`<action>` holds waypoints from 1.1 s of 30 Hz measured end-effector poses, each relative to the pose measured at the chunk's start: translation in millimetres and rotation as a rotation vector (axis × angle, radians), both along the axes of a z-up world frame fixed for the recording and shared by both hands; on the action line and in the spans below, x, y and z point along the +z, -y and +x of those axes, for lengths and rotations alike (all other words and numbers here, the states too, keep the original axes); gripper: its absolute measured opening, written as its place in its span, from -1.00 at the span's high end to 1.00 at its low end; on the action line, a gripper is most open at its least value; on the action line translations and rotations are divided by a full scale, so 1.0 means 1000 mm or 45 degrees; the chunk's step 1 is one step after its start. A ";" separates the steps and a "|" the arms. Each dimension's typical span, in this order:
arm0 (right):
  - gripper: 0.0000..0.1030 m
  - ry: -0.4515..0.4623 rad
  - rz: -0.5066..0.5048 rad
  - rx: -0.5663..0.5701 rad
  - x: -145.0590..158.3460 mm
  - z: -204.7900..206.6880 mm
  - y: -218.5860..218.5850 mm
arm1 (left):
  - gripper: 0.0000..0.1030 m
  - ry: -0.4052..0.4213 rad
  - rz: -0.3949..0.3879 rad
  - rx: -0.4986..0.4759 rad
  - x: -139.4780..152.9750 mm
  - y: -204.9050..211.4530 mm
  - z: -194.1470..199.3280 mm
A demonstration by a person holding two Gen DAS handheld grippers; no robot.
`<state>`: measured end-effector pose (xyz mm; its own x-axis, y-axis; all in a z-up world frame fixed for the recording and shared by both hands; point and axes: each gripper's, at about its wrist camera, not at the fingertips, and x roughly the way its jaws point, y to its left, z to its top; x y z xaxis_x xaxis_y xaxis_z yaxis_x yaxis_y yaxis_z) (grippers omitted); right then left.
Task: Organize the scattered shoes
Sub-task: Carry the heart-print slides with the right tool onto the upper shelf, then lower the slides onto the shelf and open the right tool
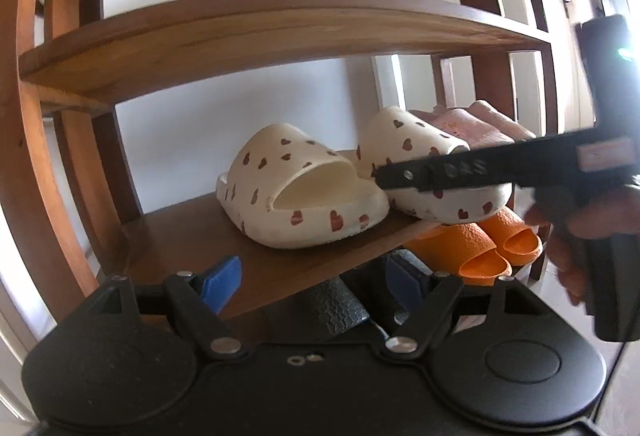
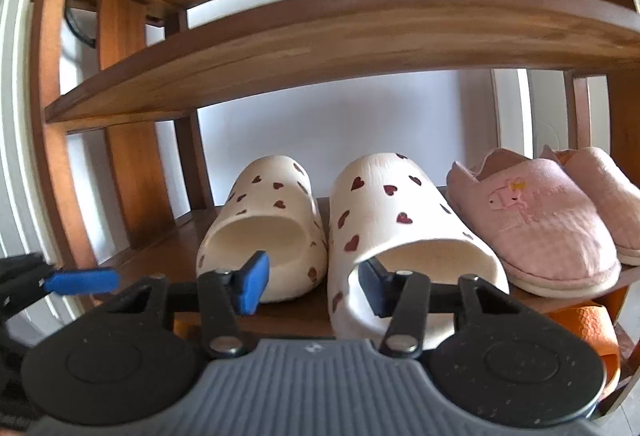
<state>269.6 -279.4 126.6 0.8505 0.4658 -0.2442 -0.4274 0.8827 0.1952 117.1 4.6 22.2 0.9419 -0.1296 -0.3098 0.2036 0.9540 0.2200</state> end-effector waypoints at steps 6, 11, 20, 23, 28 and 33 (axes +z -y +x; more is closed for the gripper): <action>-0.02 -0.016 0.025 -0.009 0.002 0.030 -0.009 | -0.55 -0.009 0.023 -0.007 -0.003 0.001 -0.002; -0.04 -0.033 0.069 -0.005 0.005 0.047 -0.011 | -0.55 -0.016 0.034 -0.010 -0.006 0.002 -0.003; -0.46 -0.086 0.157 0.014 -0.004 0.052 -0.007 | -0.56 -0.019 0.058 -0.026 -0.009 0.002 -0.008; -0.55 0.021 0.105 0.028 -0.004 0.023 -0.002 | -0.56 -0.034 0.060 -0.023 -0.012 0.001 -0.007; -0.26 0.095 -0.037 0.034 -0.001 -0.004 0.002 | -0.56 -0.050 0.060 -0.031 -0.014 0.003 -0.006; 0.39 0.072 -0.130 0.019 0.003 0.000 0.003 | -0.56 -0.037 0.078 -0.044 -0.013 0.008 -0.009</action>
